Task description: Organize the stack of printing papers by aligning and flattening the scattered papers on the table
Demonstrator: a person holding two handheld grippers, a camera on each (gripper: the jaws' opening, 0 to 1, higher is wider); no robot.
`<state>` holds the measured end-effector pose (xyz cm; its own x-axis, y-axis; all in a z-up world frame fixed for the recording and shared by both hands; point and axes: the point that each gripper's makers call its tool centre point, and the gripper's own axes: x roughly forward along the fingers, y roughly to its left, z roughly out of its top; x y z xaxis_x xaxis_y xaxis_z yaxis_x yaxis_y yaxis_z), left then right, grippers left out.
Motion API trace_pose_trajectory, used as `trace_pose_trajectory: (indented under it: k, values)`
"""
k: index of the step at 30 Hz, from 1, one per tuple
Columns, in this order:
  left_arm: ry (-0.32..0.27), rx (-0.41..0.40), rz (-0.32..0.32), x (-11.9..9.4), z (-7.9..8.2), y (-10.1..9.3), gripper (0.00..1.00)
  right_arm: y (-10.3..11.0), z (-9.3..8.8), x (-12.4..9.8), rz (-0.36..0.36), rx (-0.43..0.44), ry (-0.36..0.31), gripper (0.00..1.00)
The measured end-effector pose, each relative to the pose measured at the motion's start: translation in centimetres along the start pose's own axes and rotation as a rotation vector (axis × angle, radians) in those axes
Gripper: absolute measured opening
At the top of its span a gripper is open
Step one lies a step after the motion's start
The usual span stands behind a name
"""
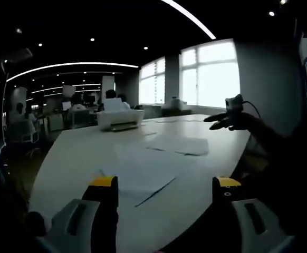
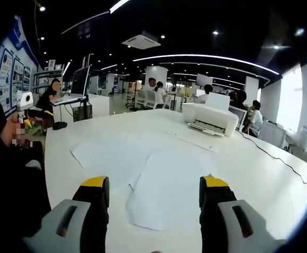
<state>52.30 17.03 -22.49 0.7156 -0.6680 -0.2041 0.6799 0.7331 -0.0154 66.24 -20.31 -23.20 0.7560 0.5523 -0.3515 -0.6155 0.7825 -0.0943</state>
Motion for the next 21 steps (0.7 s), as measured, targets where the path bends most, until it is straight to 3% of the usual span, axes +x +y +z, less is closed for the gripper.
trace_pose_trajectory:
  k: [21]
  values:
    - [0.005,-0.002,-0.004,0.1,-0.2,-0.1,0.75,-0.3,0.2,1.3,0.010,-0.004,0.019,0.65]
